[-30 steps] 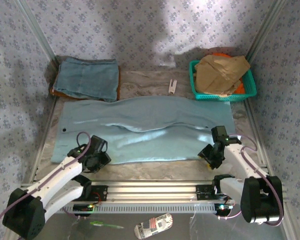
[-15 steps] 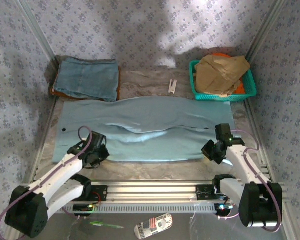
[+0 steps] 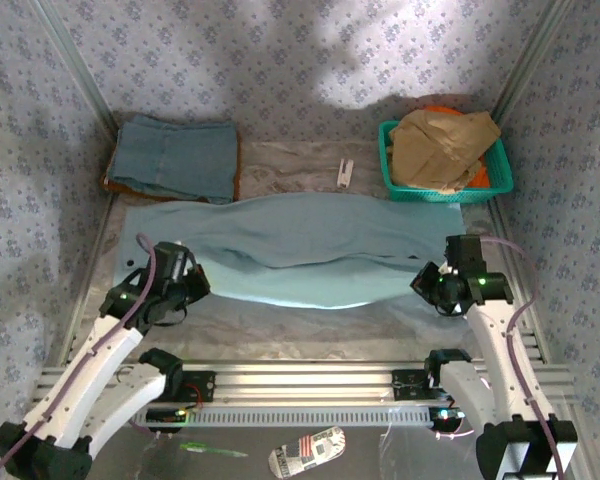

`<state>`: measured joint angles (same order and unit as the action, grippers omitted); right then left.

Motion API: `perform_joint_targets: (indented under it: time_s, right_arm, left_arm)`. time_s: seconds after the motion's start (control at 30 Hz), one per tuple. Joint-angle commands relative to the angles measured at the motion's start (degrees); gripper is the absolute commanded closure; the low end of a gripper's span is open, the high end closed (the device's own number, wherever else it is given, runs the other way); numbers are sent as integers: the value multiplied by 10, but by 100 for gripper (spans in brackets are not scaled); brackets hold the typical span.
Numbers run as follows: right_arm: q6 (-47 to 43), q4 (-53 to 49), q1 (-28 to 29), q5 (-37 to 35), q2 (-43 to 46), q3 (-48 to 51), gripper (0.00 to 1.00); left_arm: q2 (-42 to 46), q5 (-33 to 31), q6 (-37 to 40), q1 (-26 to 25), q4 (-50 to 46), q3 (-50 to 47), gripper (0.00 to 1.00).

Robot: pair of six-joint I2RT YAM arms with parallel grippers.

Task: Fold and stack the trousers

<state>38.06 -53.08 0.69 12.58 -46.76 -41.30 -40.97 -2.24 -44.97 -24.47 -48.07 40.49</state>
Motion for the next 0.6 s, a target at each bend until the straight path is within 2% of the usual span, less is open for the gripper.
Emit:
perform_joint_targets:
  time_s: [0.0,0.17,0.33,0.37,0.4,0.43,0.47,0.53,0.57]
  right_arm:
    - [-15,-40,-7,30,17,-2,100]
    - [-11,-55,-15,34,44,-23,100]
    - [-16,-94,-22,39,57,-50,100]
    - [-16,-100,-23,46,60,-49,100]
    - [-15,-106,-23,47,65,-47,100]
    - [-16,-111,-23,49,70,-46,95]
    - [-16,-118,-23,56,76,-46,83]
    - [-16,-128,-23,59,89,-52,56]
    - [-35,-134,-23,57,94,-59,47]
  left_arm:
    - [32,23,14,3,-68,10,100]
    - [85,23,-10,-1,-105,26,100]
    - [90,31,-10,0,-140,42,100]
    - [91,42,-13,0,-145,41,96]
    - [97,55,-19,0,-148,37,88]
    - [105,69,-23,0,-147,33,76]
    - [116,84,-26,0,-147,30,57]
    - [136,107,-31,0,-153,35,44]
    - [146,112,-32,0,-157,44,38]
